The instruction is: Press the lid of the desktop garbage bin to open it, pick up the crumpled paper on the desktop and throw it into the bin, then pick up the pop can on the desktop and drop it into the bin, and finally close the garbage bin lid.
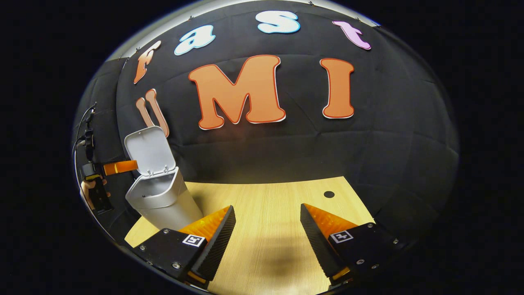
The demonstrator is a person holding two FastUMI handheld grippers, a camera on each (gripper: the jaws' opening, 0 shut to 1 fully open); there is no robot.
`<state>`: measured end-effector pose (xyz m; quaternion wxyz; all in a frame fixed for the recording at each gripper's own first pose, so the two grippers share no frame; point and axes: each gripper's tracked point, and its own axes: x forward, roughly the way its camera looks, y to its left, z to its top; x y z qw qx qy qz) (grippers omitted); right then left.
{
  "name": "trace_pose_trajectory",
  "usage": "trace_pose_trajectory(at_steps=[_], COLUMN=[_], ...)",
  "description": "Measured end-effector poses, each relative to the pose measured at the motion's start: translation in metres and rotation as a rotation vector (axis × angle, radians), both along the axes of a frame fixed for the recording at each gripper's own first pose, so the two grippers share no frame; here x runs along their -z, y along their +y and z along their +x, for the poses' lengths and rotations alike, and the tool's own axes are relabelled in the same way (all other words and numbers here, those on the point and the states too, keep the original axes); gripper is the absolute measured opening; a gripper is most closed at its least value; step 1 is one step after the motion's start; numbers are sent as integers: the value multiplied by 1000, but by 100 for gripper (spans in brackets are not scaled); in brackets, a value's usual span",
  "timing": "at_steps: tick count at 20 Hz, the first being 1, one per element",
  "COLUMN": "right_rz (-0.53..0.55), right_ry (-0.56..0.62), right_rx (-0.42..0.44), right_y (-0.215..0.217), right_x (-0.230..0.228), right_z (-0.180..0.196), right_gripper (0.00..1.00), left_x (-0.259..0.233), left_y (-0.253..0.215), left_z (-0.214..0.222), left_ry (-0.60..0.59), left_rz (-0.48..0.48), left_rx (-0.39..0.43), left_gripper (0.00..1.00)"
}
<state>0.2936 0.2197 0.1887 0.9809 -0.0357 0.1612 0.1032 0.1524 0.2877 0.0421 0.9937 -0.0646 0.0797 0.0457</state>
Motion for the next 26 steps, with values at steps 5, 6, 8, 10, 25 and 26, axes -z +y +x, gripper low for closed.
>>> trace_pose_trajectory(at_steps=[5,6,8,10,25,26], right_rz=[1,2,8,18,67,70], right_ry=[5,7,9,8,6,5], right_rx=[-13,-16,-23,-35,-37,-36], right_y=[5,5,9,13,11,10], right_x=[1,2,2,1,-6,-6], right_z=[0,1,1,1,4,4], right_gripper=[95,95,95,95,95,95], left_x=[-31,-42,-71,-110,-216,-213], left_y=[8,10,16,25,66,68], left_z=[-8,-9,-7,-4,76,81], left_ry=[-58,-76,-110,-145,-146,-148], left_rz=[-11,-9,20,70,196,188], left_rx=[-17,-17,-20,-32,-73,-73], left_gripper=[94,94,94,94,94,94])
